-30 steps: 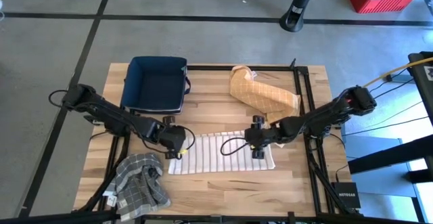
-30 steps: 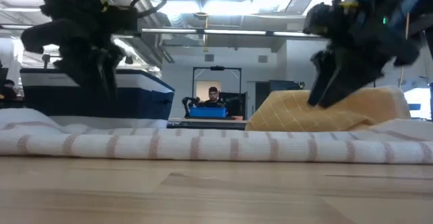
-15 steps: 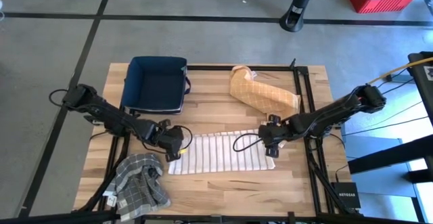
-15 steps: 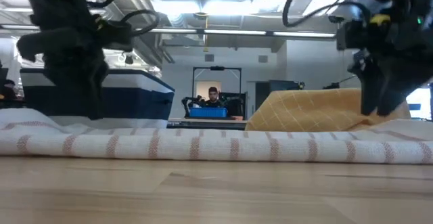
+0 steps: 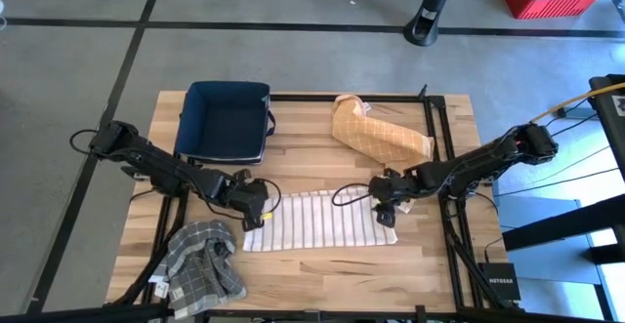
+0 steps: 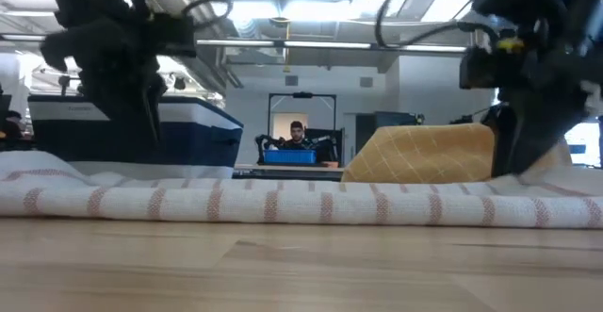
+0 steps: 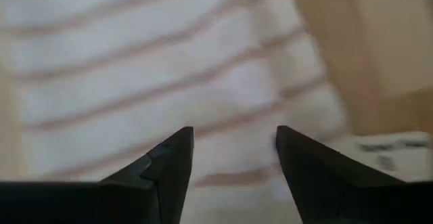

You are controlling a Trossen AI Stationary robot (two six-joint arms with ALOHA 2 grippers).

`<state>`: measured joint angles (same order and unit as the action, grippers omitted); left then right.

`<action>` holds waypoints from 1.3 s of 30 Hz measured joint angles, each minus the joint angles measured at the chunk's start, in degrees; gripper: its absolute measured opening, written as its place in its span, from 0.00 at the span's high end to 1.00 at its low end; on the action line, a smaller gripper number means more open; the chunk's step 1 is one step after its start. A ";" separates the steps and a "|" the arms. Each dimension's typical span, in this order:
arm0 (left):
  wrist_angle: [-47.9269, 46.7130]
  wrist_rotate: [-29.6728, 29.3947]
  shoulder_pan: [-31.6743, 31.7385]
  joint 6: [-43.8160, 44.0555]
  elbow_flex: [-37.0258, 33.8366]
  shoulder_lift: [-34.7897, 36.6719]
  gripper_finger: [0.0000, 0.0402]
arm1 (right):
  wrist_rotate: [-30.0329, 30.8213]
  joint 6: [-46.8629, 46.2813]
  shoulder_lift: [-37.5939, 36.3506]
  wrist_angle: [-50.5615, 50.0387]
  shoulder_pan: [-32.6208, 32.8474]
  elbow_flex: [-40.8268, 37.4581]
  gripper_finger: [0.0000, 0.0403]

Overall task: Fold towel
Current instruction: Fold the white towel

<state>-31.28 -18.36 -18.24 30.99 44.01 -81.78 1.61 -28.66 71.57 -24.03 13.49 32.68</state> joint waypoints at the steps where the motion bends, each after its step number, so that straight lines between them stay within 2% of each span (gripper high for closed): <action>1: 0.13 -0.07 0.41 0.77 -0.60 0.00 0.65 | -1.66 -2.06 0.00 0.37 0.27 0.84 0.46; 3: 0.35 0.57 0.87 3.11 -2.01 -0.20 0.65 | -2.23 -6.36 0.01 3.32 2.04 1.34 0.46; 6: 0.39 4.27 0.99 5.85 -3.93 -0.20 0.65 | 0.89 -9.90 2.36 8.19 5.03 1.36 0.46; 12: 1.45 9.28 -1.27 12.02 -5.29 -0.20 0.65 | 7.33 -11.24 10.54 3.32 5.70 1.30 0.46; 16: 7.09 13.66 -2.98 12.53 -5.26 -0.96 0.65 | 12.91 -2.95 14.03 4.83 2.52 1.62 0.46; 19: 11.26 16.94 -4.44 12.98 -5.29 -3.24 0.65 | 18.37 7.16 14.71 8.57 -1.28 1.52 0.46; 23: 18.68 20.37 -6.12 13.80 -5.06 -7.29 0.65 | 22.41 21.61 15.06 16.12 -6.76 1.20 0.46; 27: 25.21 23.58 -6.19 13.59 -4.53 -9.53 0.65 | 21.03 28.81 14.95 20.01 -10.52 3.50 0.46; 30: 25.04 27.60 -5.66 13.21 -2.12 -9.33 0.65 | 18.93 28.54 14.35 15.15 -10.94 8.34 0.46; 33: 19.81 31.46 -5.64 12.29 0.99 -7.11 0.65 | 13.08 23.58 13.43 5.39 -9.95 13.80 0.46; 35: 12.63 30.27 -5.84 11.51 1.86 -6.26 0.65 | 7.21 18.20 13.35 0.65 -8.62 15.55 0.46; 36: 9.24 27.50 -5.84 10.45 1.90 -5.94 0.65 | 4.41 15.42 13.35 -0.05 -7.83 15.59 0.46; 39: 5.27 11.49 -5.77 8.32 1.78 -5.63 0.65 | 1.39 8.10 13.95 1.56 -4.21 13.49 0.46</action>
<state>-26.01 -6.87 -24.01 39.31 45.79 -87.41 3.00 -20.56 85.52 -22.47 9.28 46.17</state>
